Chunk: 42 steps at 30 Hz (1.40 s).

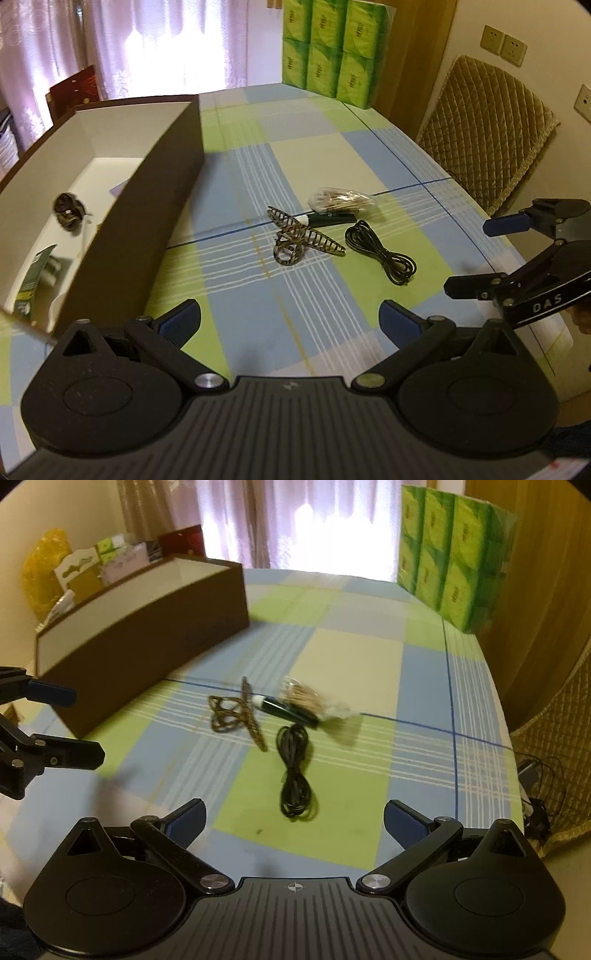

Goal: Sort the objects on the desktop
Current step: 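Grasp the black cable with the right tool while the left tool grasps the tortoiseshell hair clip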

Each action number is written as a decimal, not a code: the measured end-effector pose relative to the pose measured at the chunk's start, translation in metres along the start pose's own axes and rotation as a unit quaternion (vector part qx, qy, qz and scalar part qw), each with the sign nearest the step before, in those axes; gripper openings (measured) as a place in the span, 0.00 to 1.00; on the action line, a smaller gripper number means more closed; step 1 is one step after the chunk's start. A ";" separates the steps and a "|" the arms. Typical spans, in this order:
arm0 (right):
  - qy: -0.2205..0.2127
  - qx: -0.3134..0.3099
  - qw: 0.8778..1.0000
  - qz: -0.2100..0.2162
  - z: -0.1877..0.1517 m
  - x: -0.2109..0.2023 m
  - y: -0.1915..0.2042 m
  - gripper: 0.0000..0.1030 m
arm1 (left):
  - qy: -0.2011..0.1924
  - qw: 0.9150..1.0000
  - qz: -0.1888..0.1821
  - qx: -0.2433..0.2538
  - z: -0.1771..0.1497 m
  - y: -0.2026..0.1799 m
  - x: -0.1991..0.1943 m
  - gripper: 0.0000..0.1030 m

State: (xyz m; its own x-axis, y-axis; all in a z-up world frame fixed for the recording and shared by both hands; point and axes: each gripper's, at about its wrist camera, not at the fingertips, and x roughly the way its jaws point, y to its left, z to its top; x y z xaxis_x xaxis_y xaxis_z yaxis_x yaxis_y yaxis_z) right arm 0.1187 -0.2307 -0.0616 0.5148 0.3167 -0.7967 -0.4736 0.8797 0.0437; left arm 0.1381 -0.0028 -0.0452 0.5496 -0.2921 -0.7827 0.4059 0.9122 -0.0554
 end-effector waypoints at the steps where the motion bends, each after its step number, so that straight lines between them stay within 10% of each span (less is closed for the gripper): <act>1: 0.001 -0.004 1.000 -0.004 -0.001 0.005 0.000 0.89 | 0.001 1.000 0.001 0.004 0.001 -0.001 0.006 0.98; 20: 0.024 -0.032 0.999 -0.012 0.014 0.087 -0.012 0.22 | 0.010 0.998 -0.002 0.060 0.025 0.000 0.088 0.91; 34: 0.032 0.055 0.997 -0.041 0.005 0.072 -0.066 0.22 | 0.039 0.988 -0.031 0.149 0.046 -0.008 0.146 0.64; 42: 0.033 0.065 0.996 -0.046 0.001 0.067 -0.073 0.22 | 0.047 0.985 -0.044 0.160 0.048 -0.007 0.151 0.25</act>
State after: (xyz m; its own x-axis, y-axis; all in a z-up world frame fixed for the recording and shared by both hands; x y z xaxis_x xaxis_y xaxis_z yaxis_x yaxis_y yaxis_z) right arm 0.1881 -0.2738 -0.1175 0.5013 0.2115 -0.8390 -0.3275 0.9439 0.0423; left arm 0.2533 -0.0673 -0.1333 0.4380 -0.3236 -0.8387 0.6668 0.7426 0.0617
